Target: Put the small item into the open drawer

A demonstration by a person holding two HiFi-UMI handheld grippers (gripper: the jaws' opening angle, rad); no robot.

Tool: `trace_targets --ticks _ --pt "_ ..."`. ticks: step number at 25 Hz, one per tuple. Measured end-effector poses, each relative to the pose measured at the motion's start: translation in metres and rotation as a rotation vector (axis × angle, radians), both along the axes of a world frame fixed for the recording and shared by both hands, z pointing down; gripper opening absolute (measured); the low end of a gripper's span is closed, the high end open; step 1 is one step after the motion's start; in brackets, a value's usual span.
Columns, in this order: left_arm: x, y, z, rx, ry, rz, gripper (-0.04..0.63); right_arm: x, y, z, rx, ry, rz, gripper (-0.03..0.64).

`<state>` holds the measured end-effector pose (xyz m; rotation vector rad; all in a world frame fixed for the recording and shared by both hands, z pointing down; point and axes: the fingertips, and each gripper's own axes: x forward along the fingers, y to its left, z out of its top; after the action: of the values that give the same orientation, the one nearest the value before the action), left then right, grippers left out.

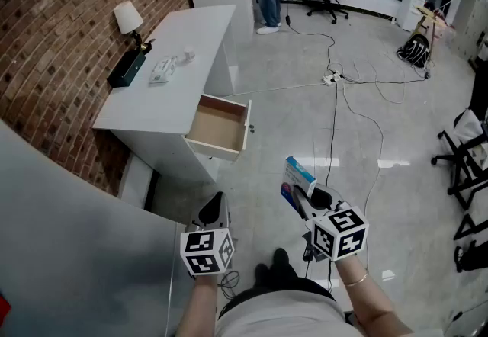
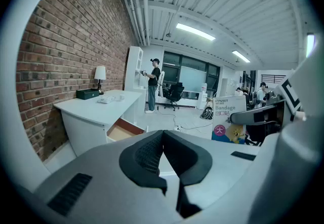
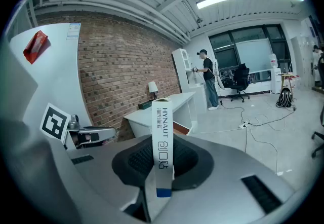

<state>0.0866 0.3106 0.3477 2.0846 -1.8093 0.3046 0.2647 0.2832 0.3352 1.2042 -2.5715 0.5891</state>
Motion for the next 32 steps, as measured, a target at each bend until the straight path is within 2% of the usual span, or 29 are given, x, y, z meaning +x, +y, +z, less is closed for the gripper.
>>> trace_targets --ticks 19,32 --pt "0.033 -0.041 -0.004 0.005 -0.043 -0.021 0.02 0.031 -0.041 -0.001 0.01 -0.043 -0.039 0.075" --pt "0.04 -0.064 -0.006 0.003 -0.068 -0.078 0.02 0.04 -0.073 0.002 -0.008 -0.065 -0.091 0.074"
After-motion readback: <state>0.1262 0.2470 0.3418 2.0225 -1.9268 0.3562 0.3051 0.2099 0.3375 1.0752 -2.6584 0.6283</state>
